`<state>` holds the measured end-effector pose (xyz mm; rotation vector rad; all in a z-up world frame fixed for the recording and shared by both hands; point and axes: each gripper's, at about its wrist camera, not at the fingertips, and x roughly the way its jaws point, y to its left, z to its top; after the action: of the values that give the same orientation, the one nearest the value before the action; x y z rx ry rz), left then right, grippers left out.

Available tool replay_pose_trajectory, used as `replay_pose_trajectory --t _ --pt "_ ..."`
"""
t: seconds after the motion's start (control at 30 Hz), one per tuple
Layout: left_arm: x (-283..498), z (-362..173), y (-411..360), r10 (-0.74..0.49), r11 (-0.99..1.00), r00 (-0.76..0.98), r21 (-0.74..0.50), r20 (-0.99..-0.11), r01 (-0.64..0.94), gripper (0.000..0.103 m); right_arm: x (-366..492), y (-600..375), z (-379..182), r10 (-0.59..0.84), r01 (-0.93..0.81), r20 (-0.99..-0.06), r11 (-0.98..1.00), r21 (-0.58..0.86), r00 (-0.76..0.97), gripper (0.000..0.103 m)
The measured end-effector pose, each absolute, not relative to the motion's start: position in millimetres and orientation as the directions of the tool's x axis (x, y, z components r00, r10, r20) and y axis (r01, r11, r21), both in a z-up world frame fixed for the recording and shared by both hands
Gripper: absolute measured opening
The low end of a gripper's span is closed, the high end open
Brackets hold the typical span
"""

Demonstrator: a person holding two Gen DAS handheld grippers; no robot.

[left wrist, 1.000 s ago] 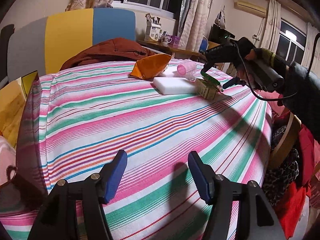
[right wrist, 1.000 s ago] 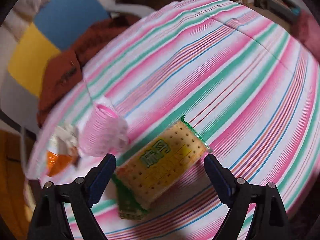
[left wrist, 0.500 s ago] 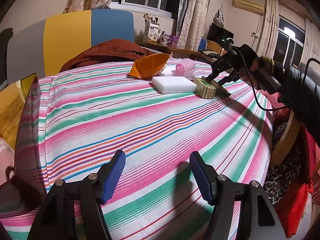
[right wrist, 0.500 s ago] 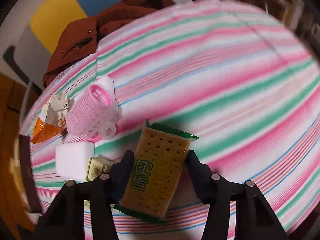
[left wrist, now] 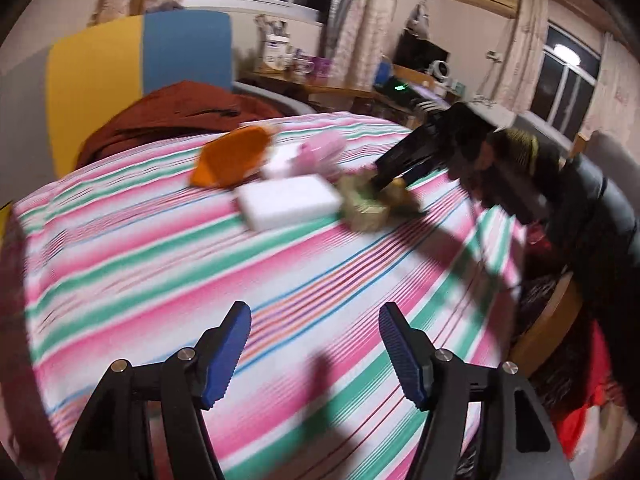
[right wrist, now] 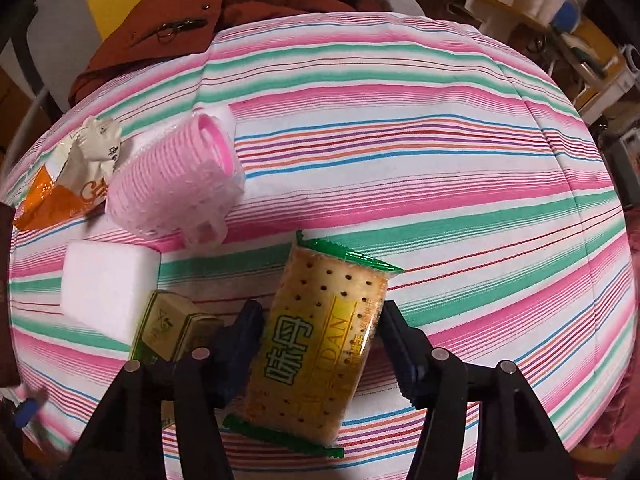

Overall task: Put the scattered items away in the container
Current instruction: 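Close the right tool on the yellow cracker packet, then grasp the green printed box with the left tool while the right tool holds the cracker packet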

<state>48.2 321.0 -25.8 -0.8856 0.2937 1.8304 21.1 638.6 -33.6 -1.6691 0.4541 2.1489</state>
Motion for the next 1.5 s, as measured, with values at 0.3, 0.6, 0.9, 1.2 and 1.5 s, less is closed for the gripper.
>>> replay_pose_trajectory --t 0.3,0.6,0.9,1.2,1.5 --pt "41 -29 408 0.683 -0.377 -0.128 -0.197 -0.719 -0.905 0.067 25 642 -26 0.090 -0.449 -0.976 -0.894 0.008 -0.196 0.063" --pt "36 -42 449 0.649 -0.376 -0.160 -0.130 -0.744 -0.918 0.059 32 650 -18 0.071 -0.440 -0.979 -0.898 0.020 -0.190 0.063" --pt "39 -51 468 0.640 -0.370 -0.156 -0.124 -0.753 -0.921 0.049 42 657 -6 0.076 -0.439 -0.978 -0.898 0.019 -0.196 0.063" --pt "31 -55 479 0.640 -0.382 -0.140 -0.155 -0.756 -0.911 0.042 51 663 8 0.090 -0.433 -0.977 -0.901 0.002 -0.192 0.065" --pt "29 -52 466 0.638 -0.411 -0.178 -0.137 -0.749 -0.901 0.034 39 628 11 0.128 -0.413 -0.975 -0.910 -0.043 -0.181 0.062"
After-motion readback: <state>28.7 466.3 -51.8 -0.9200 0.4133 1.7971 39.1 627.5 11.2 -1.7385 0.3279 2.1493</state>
